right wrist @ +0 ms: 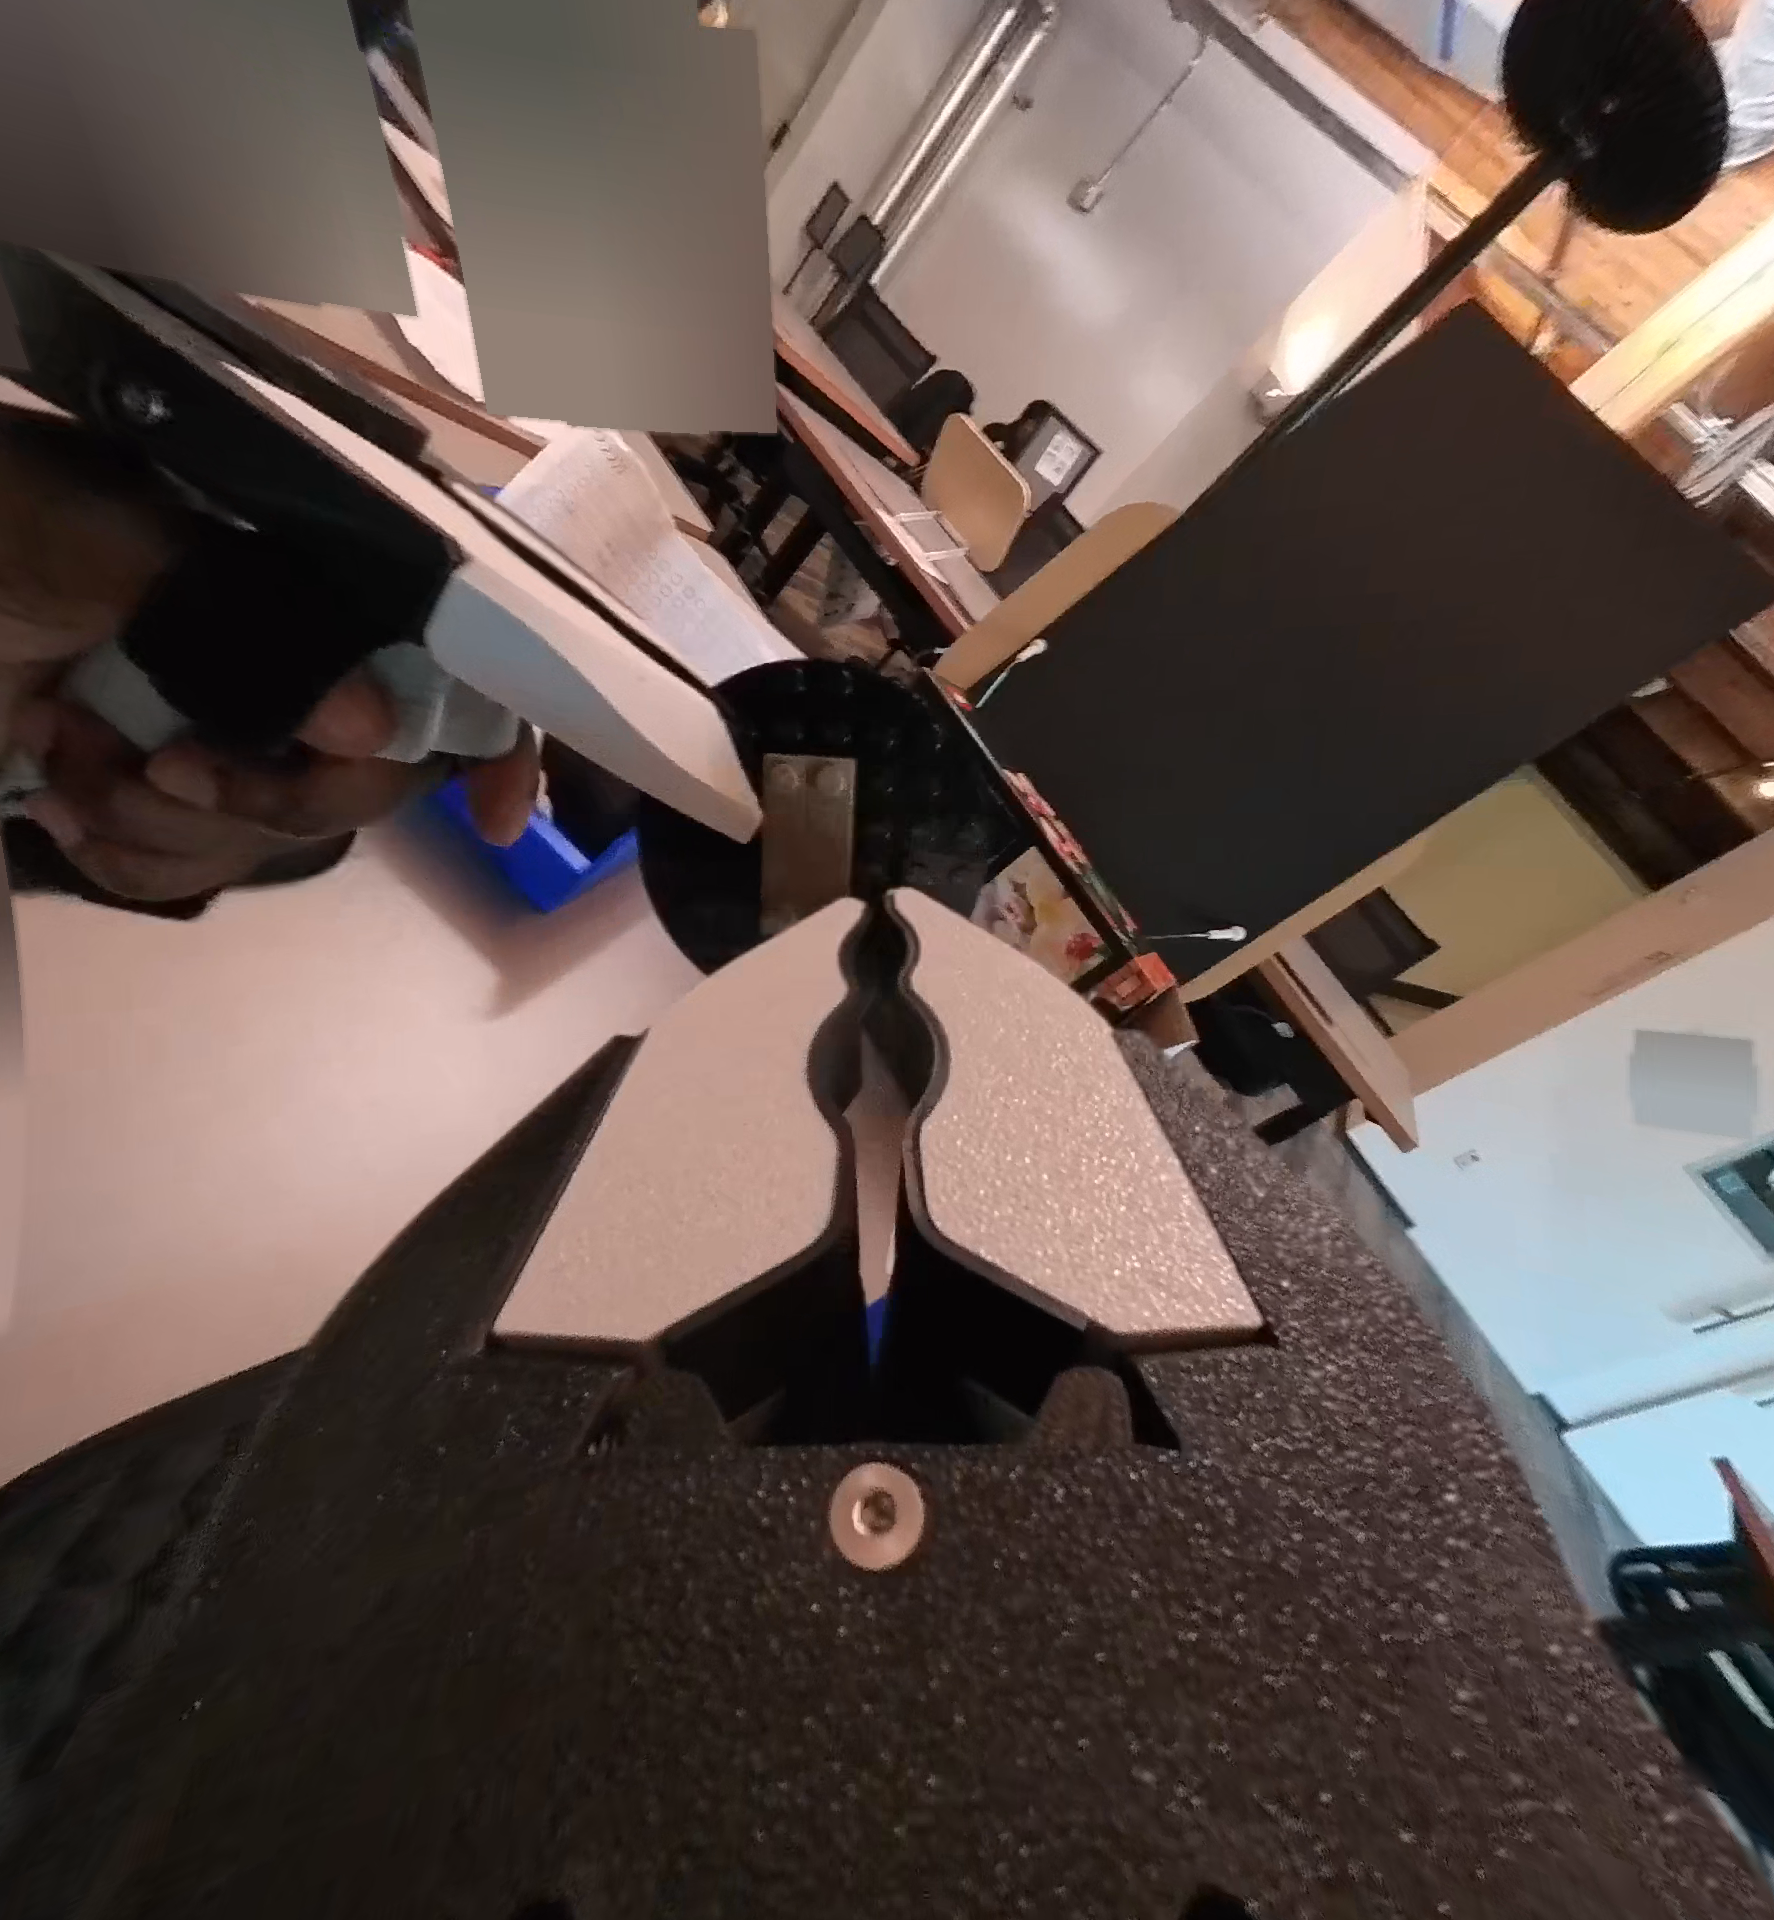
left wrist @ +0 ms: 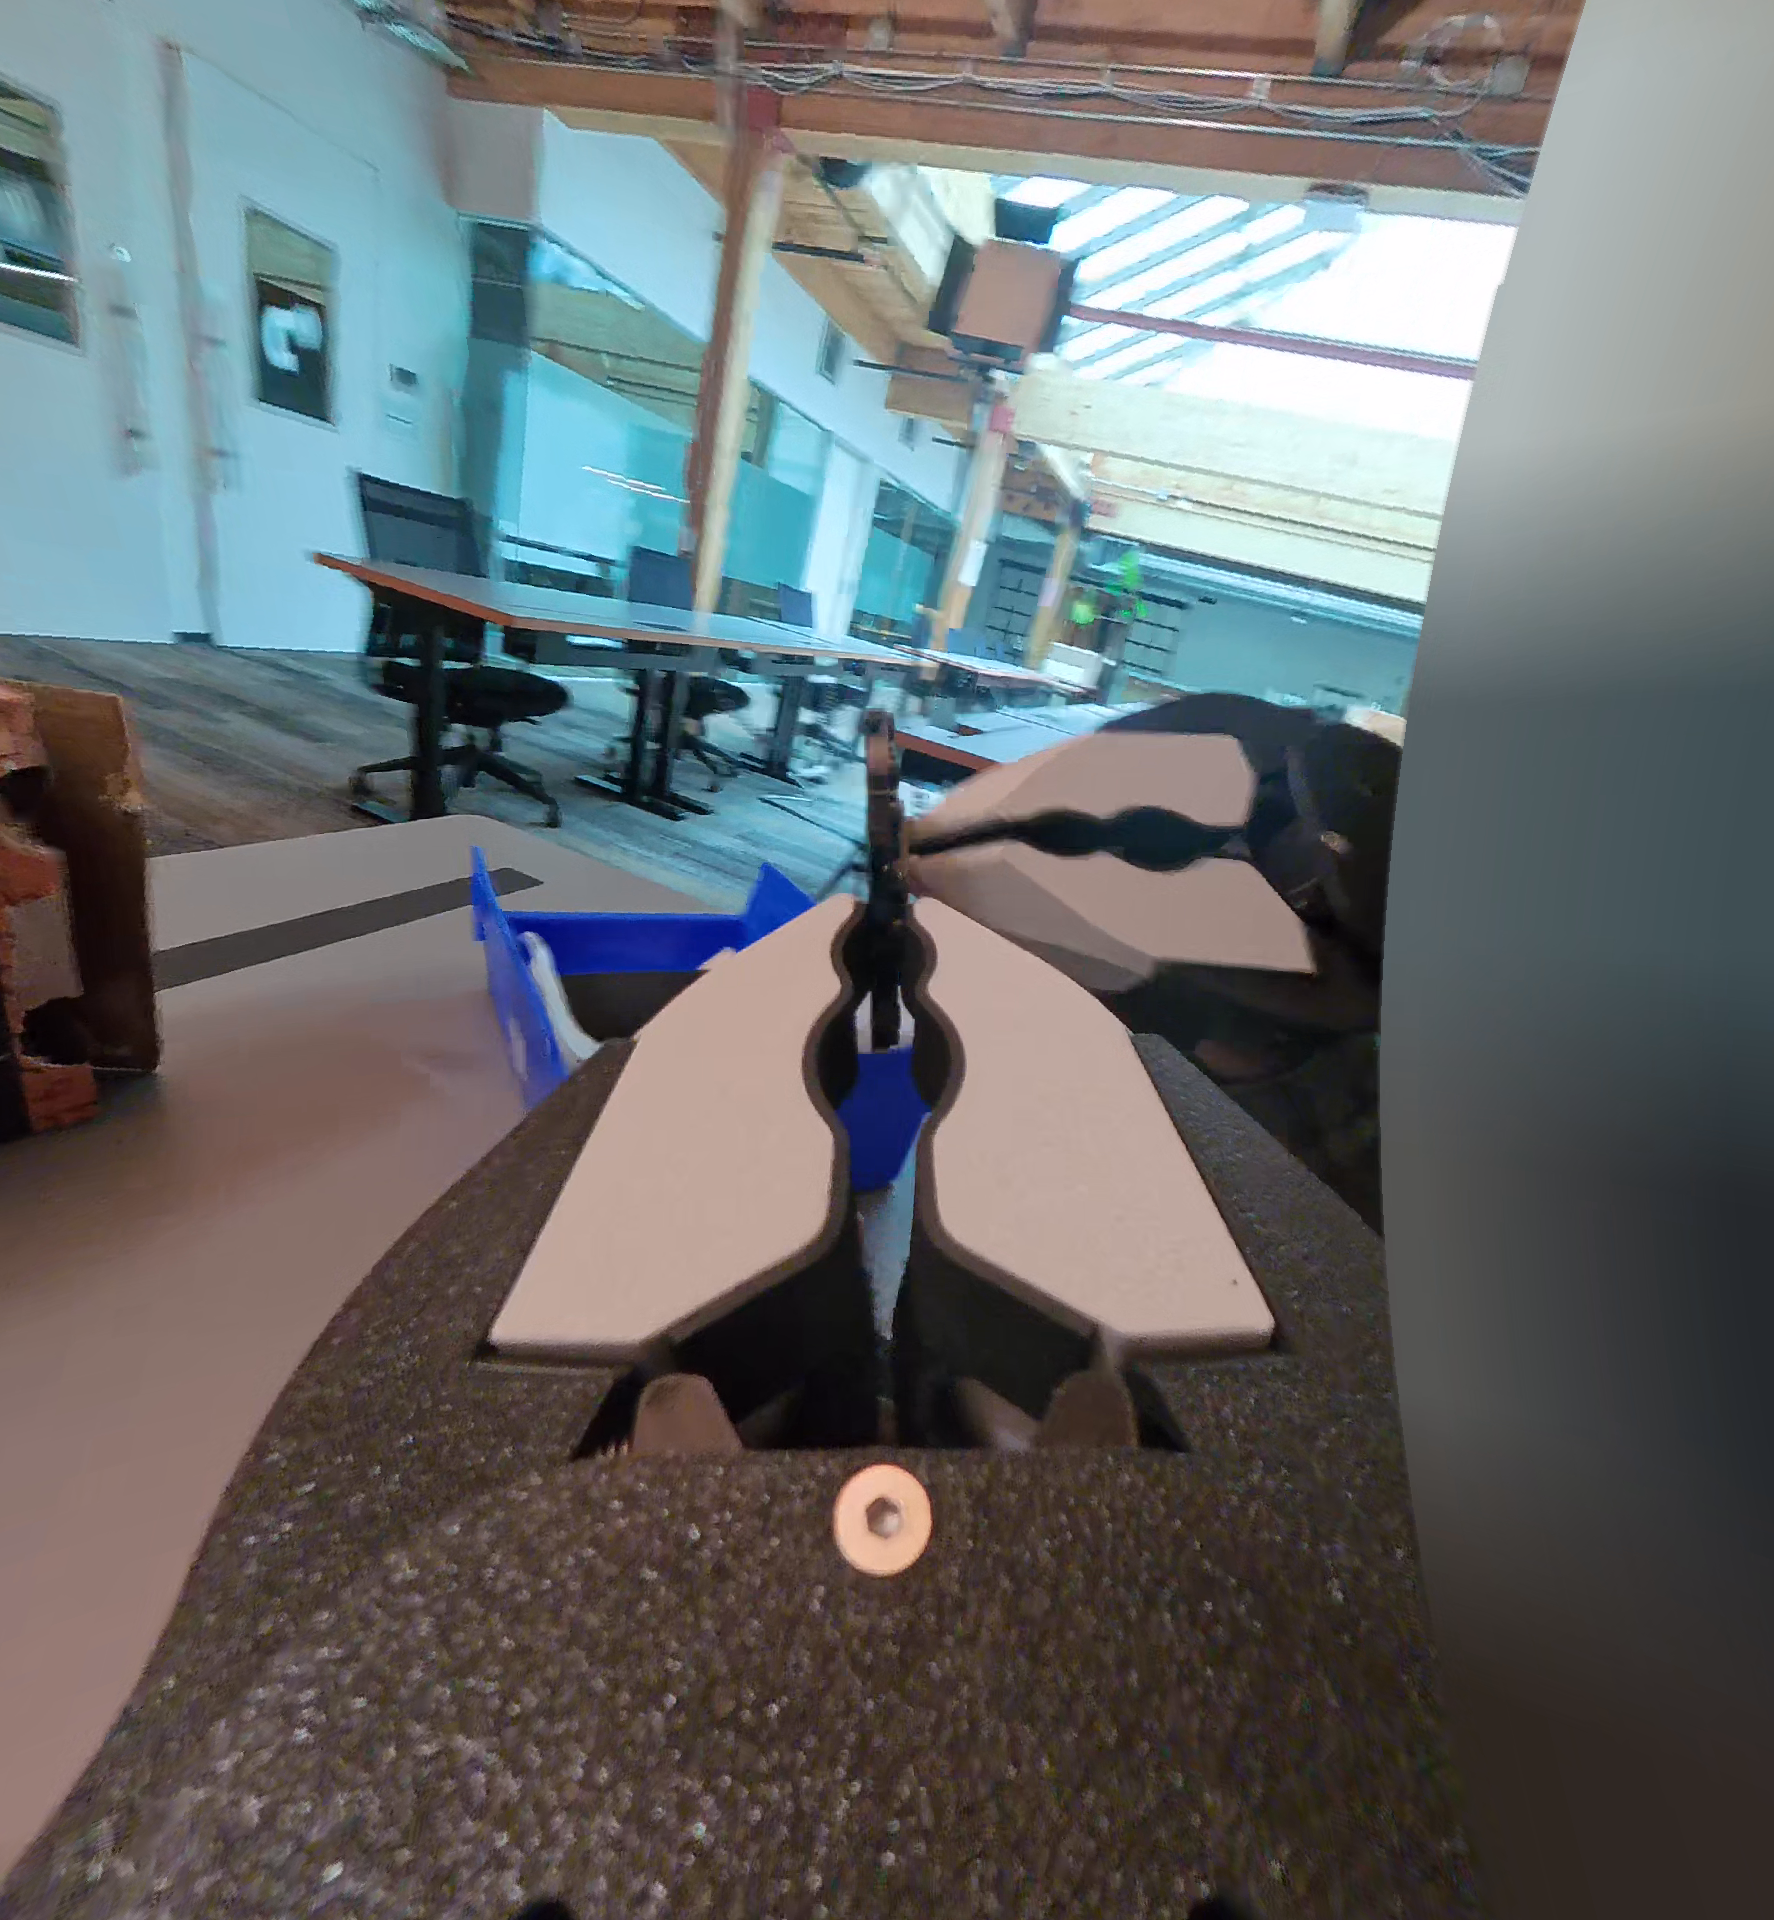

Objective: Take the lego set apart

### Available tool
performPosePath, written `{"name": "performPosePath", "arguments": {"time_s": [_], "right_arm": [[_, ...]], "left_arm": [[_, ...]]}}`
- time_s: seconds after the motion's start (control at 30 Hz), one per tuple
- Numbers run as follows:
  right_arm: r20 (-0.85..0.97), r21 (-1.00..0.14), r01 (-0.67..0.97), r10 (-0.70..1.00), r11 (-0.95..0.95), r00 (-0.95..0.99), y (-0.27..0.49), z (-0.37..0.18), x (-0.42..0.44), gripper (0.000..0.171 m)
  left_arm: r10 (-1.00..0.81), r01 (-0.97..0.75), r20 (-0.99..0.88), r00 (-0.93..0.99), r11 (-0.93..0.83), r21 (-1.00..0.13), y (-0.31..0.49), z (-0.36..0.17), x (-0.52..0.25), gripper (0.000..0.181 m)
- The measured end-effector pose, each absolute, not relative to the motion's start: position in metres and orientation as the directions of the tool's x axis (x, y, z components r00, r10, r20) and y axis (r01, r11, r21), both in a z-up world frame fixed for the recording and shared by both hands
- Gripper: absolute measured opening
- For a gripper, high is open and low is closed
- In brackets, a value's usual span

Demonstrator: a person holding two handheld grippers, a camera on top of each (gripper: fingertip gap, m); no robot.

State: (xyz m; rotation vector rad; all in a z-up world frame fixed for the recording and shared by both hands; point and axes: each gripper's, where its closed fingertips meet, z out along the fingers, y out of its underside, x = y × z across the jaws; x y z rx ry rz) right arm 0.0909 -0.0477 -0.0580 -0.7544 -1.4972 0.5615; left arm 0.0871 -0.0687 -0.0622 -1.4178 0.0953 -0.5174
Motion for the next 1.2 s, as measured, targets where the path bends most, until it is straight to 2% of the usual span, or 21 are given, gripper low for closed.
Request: {"name": "performPosePath", "arguments": {"time_s": [0.07,0.1,0.13,0.2,0.27,0.3,0.4,0.47,0.5,0.6,0.63,0.67,0.73,0.77,0.8,0.87,0.9,0.97,1.03,1.1,1.2], "right_arm": [[0.683,-0.73,0.086,0.727,0.678,0.064,-0.046,-0.05,0.093,0.0],[0.681,-0.73,0.017,0.726,0.683,0.1,-0.048,-0.04,0.097,0.0],[0.665,-0.739,-0.051,0.739,0.672,0.103,-0.052,-0.031,0.101,0.0],[0.609,-0.788,-0.09,0.792,0.609,0.034,-0.056,-0.031,0.105,0.0],[0.508,-0.861,-0.05,0.86,0.506,-0.047,-0.05,-0.042,0.098,0.04],[0.435,-0.9,-0.02,0.893,0.435,-0.118,-0.048,-0.052,0.094,0.043],[0.111,-0.993,-0.074,0.898,0.088,-0.426,-0.063,-0.058,0.094,0.037],[-0.109,-0.99,-0.004,0.784,-0.141,-0.611,-0.073,-0.058,0.099,0.032],[-0.162,-0.982,0.034,0.745,-0.184,-0.648,-0.075,-0.06,0.098,0.032],[-0.142,-0.99,0.078,0.743,-0.121,-0.654,-0.086,-0.078,0.086,0.032],[-0.128,-0.992,0.086,0.734,-0.095,-0.667,-0.093,-0.083,0.083,0.025],[-0.111,-0.994,0.072,0.721,-0.085,-0.684,-0.099,-0.084,0.081,0.005],[-0.107,-0.992,0.023,0.721,-0.124,-0.684,-0.098,-0.079,0.078,0.005],[-0.124,-0.988,0.018,0.709,-0.154,-0.694,-0.098,-0.076,0.079,0.005],[-0.157,-0.978,0.013,0.701,-0.206,-0.695,-0.094,-0.072,0.079,0.005],[-0.249,-0.941,0.017,0.657,-0.338,-0.711,-0.084,-0.063,0.081,0.004],[-0.296,-0.917,0.031,0.63,-0.397,-0.718,-0.079,-0.061,0.081,0.005],[-0.36,-0.885,0.06,0.596,-0.461,-0.718,-0.073,-0.063,0.076,0.004],[-0.408,-0.864,0.092,0.58,-0.496,-0.705,-0.071,-0.07,0.069,0.004],[-0.442,-0.839,0.126,0.529,-0.529,-0.725,-0.075,-0.072,0.067,0.004],[-0.456,-0.832,0.153,0.499,-0.534,-0.737,-0.082,-0.074,0.065,0.005]], "left_arm": [[-0.345,0.278,0.236,0.909,0.077,-0.957,-0.067,-0.063,0.074,0.004],[-0.304,0.268,0.229,0.925,0.095,-0.959,-0.068,-0.063,0.062,0.004],[-0.311,0.284,0.239,0.92,0.107,-0.953,-0.07,-0.06,0.056,0.004],[-0.439,0.384,0.316,0.841,0.072,-0.921,-0.079,-0.051,0.059,0.004],[-0.596,0.434,0.387,0.703,-0.072,-0.898,-0.089,-0.052,0.074,0.004],[-0.639,0.424,0.411,0.65,-0.144,-0.894,-0.093,-0.054,0.079,0.004],[-0.67,0.288,0.397,0.627,-0.275,-0.917,-0.102,-0.07,0.079,0.005],[-0.662,0.193,0.367,0.653,-0.323,-0.927,-0.106,-0.078,0.077,0.005],[-0.657,0.155,0.346,0.669,-0.332,-0.93,-0.107,-0.081,0.076,0.005],[-0.671,0.095,0.325,0.666,-0.356,-0.93,-0.109,-0.084,0.077,0.005],[-0.679,0.076,0.32,0.661,-0.364,-0.928,-0.109,-0.085,0.078,0.005],[-0.687,0.058,0.312,0.656,-0.366,-0.929,-0.109,-0.087,0.078,0.005],[-0.703,0.062,0.285,0.652,-0.325,-0.944,-0.109,-0.081,0.076,0.006],[-0.722,0.052,0.248,0.646,-0.283,-0.958,-0.11,-0.078,0.076,0.007],[-0.732,0.024,0.176,0.658,-0.213,-0.977,-0.109,-0.075,0.076,0.017],[-0.638,-0.12,-0.095,0.764,0.004,-0.993,-0.099,-0.07,0.065,0.062],[-0.539,-0.249,-0.273,0.797,0.119,-0.961,-0.094,-0.067,0.058,0.075],[-0.346,-0.515,-0.573,0.743,0.252,-0.82,-0.089,-0.066,0.055,0.083],[-0.25,-0.672,-0.717,0.651,0.25,-0.697,-0.081,-0.072,0.057,0.094],[-0.212,-0.722,-0.774,0.597,0.278,-0.633,-0.077,-0.072,0.062,0.096],[-0.208,-0.725,-0.784,0.585,0.299,-0.62,-0.071,-0.07,0.063,0.094]]}}
